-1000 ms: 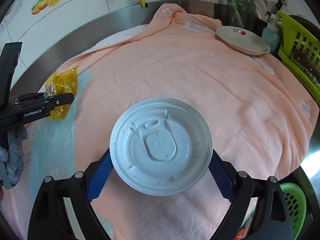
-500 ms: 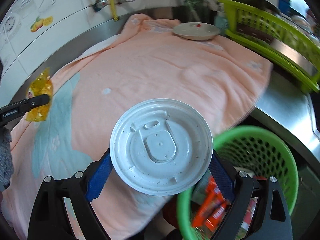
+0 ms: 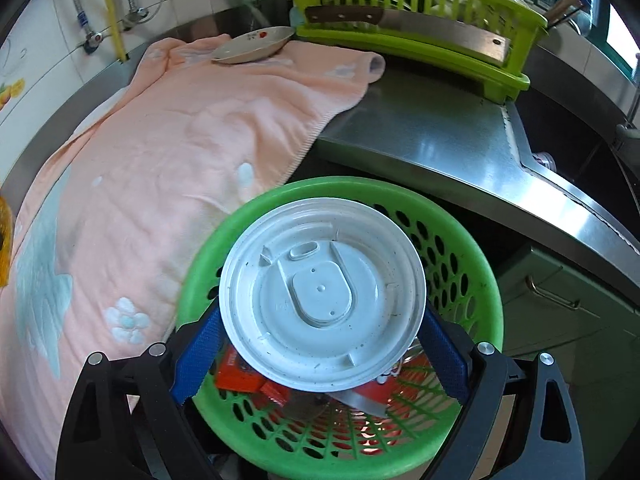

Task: Collect trash
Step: 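Drop the white plastic lid into the green basket with the right tool, then drop the yellow snack bag into the green basket with the left tool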

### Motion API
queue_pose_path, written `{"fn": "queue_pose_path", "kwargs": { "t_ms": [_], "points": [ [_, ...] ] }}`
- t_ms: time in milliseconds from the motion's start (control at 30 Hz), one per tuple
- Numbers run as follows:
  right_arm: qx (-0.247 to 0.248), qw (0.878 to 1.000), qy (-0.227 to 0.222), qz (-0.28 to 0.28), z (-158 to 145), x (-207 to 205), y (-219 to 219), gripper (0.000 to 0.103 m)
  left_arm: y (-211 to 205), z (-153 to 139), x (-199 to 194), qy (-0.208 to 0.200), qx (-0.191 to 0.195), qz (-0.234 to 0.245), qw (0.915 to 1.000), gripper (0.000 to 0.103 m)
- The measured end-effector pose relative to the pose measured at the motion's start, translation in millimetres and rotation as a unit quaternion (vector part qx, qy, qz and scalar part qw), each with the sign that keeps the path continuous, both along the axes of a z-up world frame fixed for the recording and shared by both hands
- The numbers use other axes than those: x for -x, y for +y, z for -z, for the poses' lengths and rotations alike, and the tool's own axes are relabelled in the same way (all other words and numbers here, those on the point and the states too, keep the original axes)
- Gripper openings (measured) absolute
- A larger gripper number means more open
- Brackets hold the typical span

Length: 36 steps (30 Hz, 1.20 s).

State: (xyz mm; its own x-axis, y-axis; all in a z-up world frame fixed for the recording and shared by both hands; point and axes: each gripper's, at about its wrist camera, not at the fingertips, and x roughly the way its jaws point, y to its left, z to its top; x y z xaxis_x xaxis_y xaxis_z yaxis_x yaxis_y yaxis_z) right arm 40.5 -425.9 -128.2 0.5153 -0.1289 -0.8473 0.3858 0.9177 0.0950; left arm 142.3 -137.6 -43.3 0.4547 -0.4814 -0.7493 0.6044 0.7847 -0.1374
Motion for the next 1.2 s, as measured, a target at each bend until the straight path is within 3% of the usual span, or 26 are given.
{"fn": "queue_pose_path", "kwargs": {
  "t_ms": [267, 567, 933, 1100, 1133, 1200],
  "points": [
    [-0.014, 1.0, -0.014, -0.001, -9, 0, -10, 0.089, -41, 1, 28, 0.005, -0.005, 0.032, 0.9994, 0.028],
    [-0.021, 0.999, -0.043, -0.004, -30, 40, -22, 0.09, -101, 18, 49, 0.027, -0.019, 0.077, 0.9965, 0.028],
    [-0.02, 0.997, -0.062, 0.04, -41, 86, -45, 0.09, -161, 51, 65, 0.065, -0.04, 0.118, 0.9901, 0.033],
    [-0.018, 0.997, -0.062, 0.051, -42, 98, -52, 0.09, -178, 59, 71, 0.076, -0.04, 0.137, 0.9869, 0.049],
    [-0.02, 0.996, -0.062, 0.052, -42, 100, -53, 0.09, -179, 60, 72, 0.077, -0.04, 0.137, 0.9866, 0.057],
    [-0.02, 0.996, -0.064, 0.057, -43, 103, -54, 0.09, -181, 61, 74, 0.078, -0.039, 0.139, 0.9865, 0.058]
  ]
}}
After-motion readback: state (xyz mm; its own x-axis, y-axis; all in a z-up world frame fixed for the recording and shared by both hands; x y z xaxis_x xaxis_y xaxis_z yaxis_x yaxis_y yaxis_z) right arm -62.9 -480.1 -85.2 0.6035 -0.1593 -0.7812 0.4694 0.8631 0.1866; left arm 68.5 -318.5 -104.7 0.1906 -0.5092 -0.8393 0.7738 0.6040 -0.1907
